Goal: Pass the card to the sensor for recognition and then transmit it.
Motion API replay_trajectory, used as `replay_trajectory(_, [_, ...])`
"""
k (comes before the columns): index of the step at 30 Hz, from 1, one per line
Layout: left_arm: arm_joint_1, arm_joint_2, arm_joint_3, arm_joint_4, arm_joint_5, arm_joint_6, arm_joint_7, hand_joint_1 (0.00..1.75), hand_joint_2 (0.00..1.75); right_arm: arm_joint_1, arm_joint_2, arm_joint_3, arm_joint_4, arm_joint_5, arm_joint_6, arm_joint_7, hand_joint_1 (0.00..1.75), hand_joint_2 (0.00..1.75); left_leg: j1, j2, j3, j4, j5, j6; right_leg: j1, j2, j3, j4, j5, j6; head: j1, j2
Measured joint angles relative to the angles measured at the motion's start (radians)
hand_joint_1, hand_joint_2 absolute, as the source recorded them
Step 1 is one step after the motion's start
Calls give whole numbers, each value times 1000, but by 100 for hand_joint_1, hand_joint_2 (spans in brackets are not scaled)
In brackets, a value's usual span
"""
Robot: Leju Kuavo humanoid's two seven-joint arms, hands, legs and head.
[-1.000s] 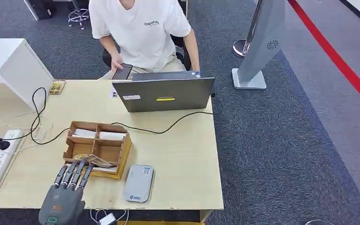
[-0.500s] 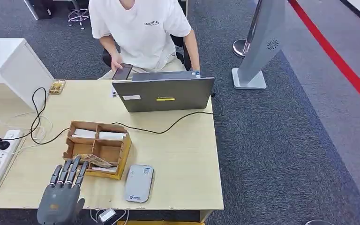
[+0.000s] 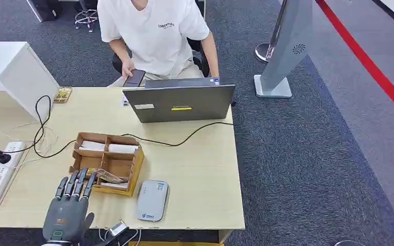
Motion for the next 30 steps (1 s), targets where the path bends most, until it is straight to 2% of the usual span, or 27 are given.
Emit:
replay_trajectory(11, [-71,-48,15,71,0,-8,-30,0,175,-2,0,17,0,7,5,-3,0,175,0,0,0,0,0,0,0,0,0,0,0,0,0,0])
replay_trajectory(30, [-83,-70,61,114,-4,22,-18,0,175,-1,0,24,0,15,12,6,0,175,0,0,0,0,0,0,0,0,0,0,0,0,0,0])
